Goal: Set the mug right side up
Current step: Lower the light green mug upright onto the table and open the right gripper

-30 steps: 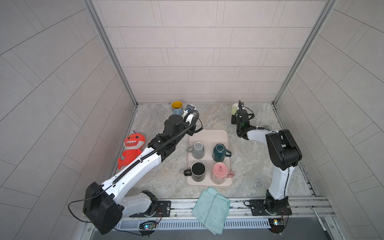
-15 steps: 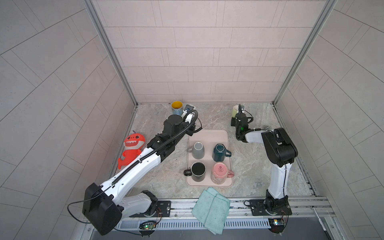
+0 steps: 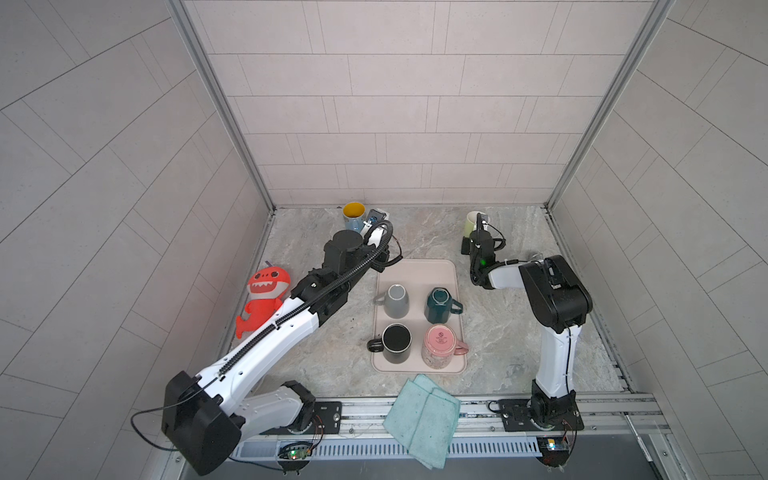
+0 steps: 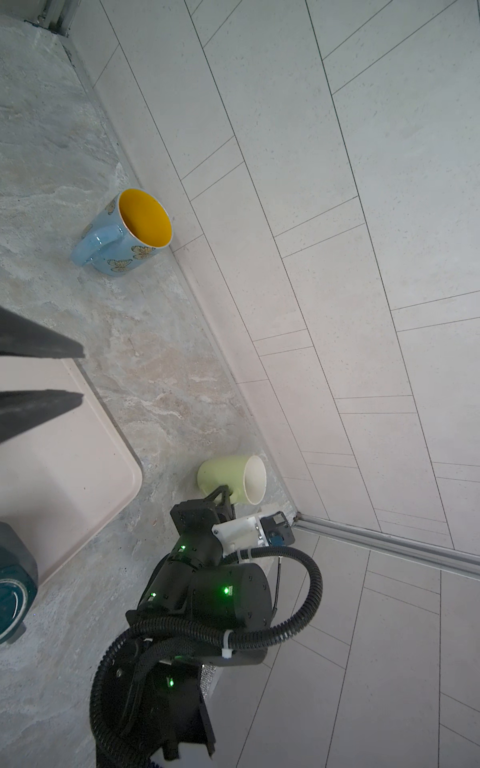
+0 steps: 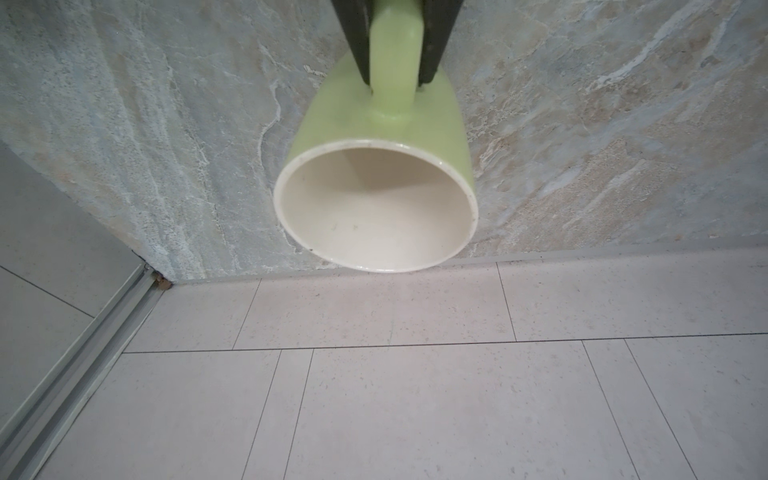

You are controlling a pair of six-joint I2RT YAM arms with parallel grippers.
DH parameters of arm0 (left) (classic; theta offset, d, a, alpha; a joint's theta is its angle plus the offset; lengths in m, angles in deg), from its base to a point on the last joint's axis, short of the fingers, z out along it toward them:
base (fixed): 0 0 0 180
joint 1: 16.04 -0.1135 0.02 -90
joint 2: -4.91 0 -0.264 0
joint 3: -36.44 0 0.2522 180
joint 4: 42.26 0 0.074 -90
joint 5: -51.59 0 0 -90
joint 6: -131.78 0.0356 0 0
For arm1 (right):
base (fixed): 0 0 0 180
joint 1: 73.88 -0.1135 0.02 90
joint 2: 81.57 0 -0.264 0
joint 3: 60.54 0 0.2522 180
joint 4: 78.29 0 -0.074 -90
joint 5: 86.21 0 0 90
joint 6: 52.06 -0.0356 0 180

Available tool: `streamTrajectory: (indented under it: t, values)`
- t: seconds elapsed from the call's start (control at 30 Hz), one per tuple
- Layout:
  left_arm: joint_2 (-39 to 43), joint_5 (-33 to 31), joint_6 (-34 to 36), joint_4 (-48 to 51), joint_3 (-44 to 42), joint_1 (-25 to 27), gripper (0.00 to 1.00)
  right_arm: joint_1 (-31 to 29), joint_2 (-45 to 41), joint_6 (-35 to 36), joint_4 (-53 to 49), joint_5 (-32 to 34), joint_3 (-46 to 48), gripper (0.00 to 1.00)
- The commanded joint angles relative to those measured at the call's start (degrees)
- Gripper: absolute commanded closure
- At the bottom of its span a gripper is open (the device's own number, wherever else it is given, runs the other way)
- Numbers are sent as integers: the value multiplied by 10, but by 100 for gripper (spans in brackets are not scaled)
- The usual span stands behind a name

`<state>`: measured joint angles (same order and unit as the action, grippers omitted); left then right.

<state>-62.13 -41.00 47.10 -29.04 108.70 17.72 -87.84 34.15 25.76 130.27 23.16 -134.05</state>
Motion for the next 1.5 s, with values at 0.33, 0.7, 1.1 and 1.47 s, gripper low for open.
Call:
streamTrajectory:
  t: [0.33,0.7,1.1,1.47]
  values:
    - [26,7,-8,-10,-15,-4,82,-6,-4,-34,-47,-33,-27,100]
    - [45,6,-5,-9,-29,-4,82,-12,-10,-33,-89,-33,-35,98]
    - [57,6,0,-9,-37,-4,82,-20,-20,-24,-98,-21,-28,80]
    - [70,6,2,-10,-47,-3,82,-23,-35,-36,-102,-10,-10,70]
